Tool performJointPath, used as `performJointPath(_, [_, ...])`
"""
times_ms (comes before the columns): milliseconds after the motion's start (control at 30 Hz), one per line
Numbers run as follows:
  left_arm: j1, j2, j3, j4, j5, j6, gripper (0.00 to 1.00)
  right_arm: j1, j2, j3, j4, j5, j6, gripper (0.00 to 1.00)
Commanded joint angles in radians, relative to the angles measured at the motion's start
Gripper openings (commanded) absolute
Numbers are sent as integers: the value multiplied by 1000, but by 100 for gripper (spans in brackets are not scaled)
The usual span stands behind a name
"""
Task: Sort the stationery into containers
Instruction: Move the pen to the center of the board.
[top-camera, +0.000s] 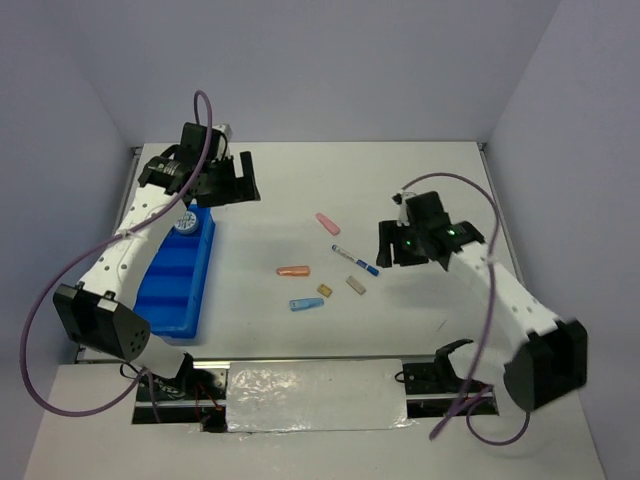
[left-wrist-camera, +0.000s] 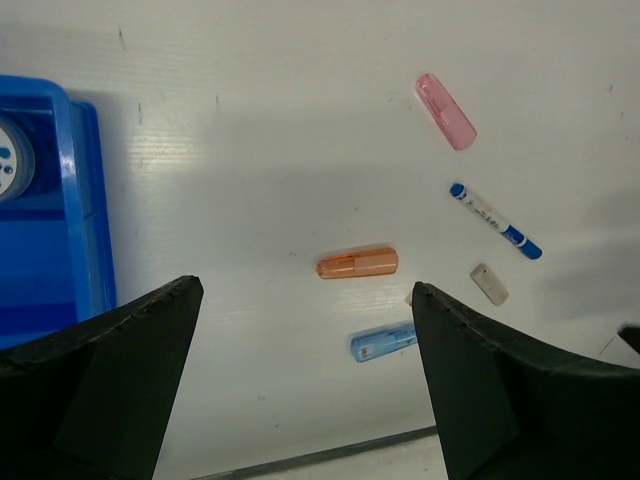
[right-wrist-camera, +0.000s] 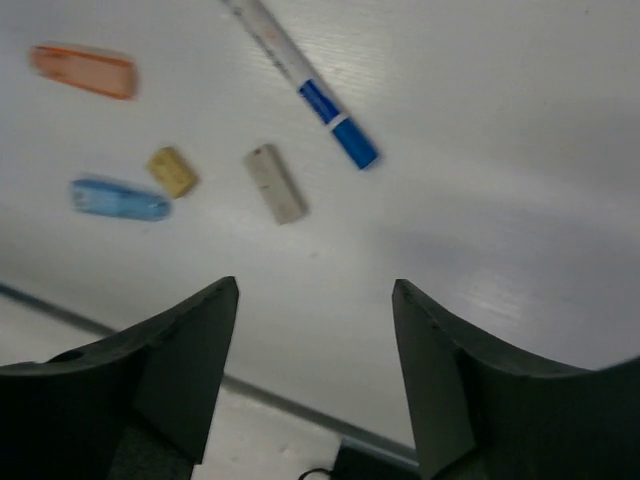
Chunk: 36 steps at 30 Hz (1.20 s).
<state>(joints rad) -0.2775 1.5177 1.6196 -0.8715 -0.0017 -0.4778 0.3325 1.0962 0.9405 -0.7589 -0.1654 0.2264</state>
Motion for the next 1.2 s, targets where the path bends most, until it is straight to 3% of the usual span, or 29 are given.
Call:
performJointPath(0, [15, -73, -30, -12, 41, -22, 99, 48, 184, 67, 162, 215, -113, 67])
performJointPath(67, [15, -82, -35, -29, 71, 29, 99, 68, 322, 128, 139, 248, -121, 62])
performJointPath(267, [15, -108, -23, -87, 117, 105, 99, 120, 574, 260, 153, 291, -179, 63])
performJointPath(533, [21, -149, -59, -133, 115, 185, 99, 163, 728, 320, 155, 264, -193, 62])
performJointPath(900, [29, -128, -56, -126, 146, 189, 99, 214, 732, 256, 221, 285, -87, 61])
performJointPath(1033, [31, -129, -69, -119, 137, 189, 99, 232, 616, 236, 266, 227, -75, 61])
performJointPath(1167, [31, -129, -79, -110, 150, 188, 99, 275, 541, 208, 305, 120, -162, 62])
